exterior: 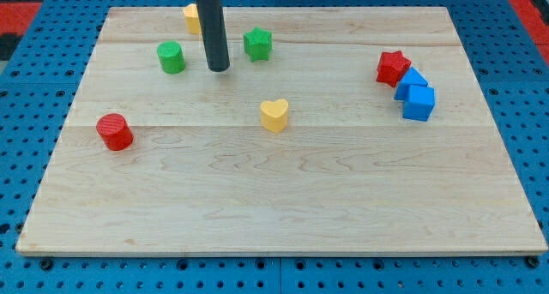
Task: Push the green star into the red star
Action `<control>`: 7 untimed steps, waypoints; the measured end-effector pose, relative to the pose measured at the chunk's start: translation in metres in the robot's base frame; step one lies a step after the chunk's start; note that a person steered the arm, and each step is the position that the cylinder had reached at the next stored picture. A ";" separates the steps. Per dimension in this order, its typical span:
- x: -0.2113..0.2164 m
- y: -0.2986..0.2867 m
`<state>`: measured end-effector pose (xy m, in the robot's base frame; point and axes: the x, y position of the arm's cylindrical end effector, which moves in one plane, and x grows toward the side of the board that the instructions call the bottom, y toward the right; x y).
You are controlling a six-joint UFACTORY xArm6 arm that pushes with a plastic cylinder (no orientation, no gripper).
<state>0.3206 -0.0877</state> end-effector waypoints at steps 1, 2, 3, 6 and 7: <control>-0.013 -0.005; -0.032 -0.006; -0.043 -0.001; -0.055 0.085; -0.056 0.150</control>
<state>0.2651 0.0621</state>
